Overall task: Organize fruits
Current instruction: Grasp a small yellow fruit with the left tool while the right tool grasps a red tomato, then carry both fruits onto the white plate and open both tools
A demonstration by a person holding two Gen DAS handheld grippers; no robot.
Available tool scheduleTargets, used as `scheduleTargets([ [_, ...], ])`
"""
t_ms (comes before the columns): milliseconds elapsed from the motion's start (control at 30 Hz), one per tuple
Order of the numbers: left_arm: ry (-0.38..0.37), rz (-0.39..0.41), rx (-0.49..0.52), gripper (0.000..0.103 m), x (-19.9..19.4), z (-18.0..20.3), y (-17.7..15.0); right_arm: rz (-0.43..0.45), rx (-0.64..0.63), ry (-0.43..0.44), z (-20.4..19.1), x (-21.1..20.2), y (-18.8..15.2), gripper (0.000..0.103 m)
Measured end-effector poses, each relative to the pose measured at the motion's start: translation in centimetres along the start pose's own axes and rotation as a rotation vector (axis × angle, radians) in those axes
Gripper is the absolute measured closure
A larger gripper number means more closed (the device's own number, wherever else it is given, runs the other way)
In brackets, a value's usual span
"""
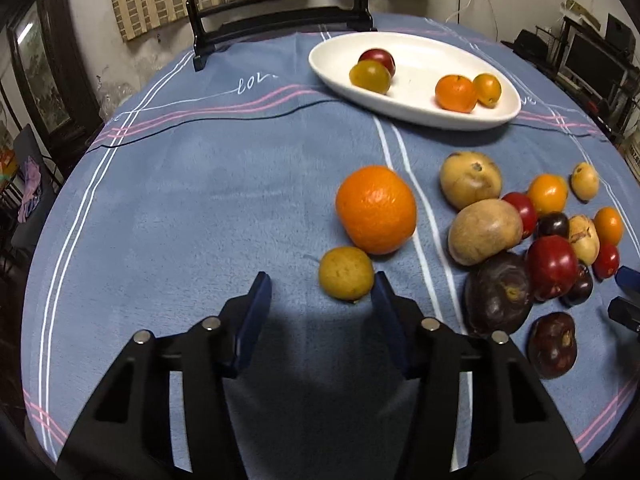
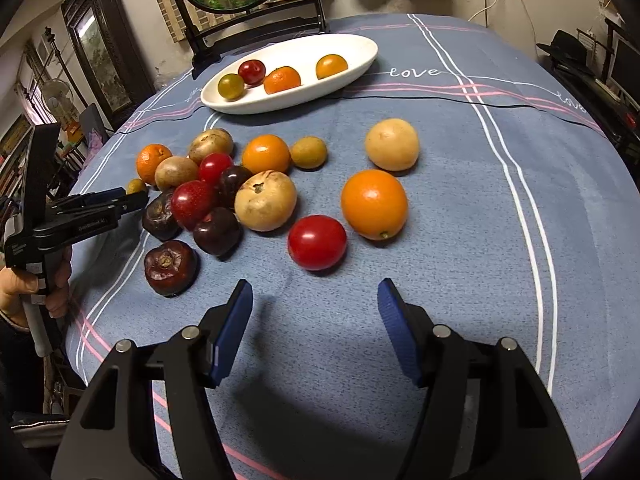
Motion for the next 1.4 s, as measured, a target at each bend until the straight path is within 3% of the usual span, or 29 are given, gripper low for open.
scheduleTargets([
  [67,-0.050,-0.002,0.008,0.077,-0.1,0.3,0.0,-0.002,-0.001,-0.001,0.0,0.1,0.1,0.038],
  [467,-0.044,-0.002,0.002,0.077,-0.2,0.6,-0.1,0.005,0.019,-0.047,-0.7,1.0,1.4,0.038],
  [700,-0.048,-0.003,-0.013,0.077,-0.2,0.5,-0.2,0.008,0.001,-0.138,-0.8,1.7,2.4,0.057],
  [867,-0.056,-0.009,-0.020,0.077,-0.1,0.3,-0.2,0.012,-0.023,-0.115,-1.1,1.4,2.0,0.071],
  [1167,-0.062,-0.005,-0.020,0.077,-0.9,0.0,-0.7,0.042,-0.025,-0.044,-0.6,-0.7,0.8,0.071],
  [1400,-0.080,0.069,-0.007,0.077,-3.9,0.0,-0.4,0.107,-0.011,0.013,-0.5,-3.2,1.4,0.071],
])
Point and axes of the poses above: each gripper's, at about its wrist camera, not at the fingertips, and x roughly the way its jaws point, z to its right, y to its top, the point moved 1 cm from there along x, roughly the way its jaws point, and after that the axes turned 7 degrees about -z, right-handed, at the moved point
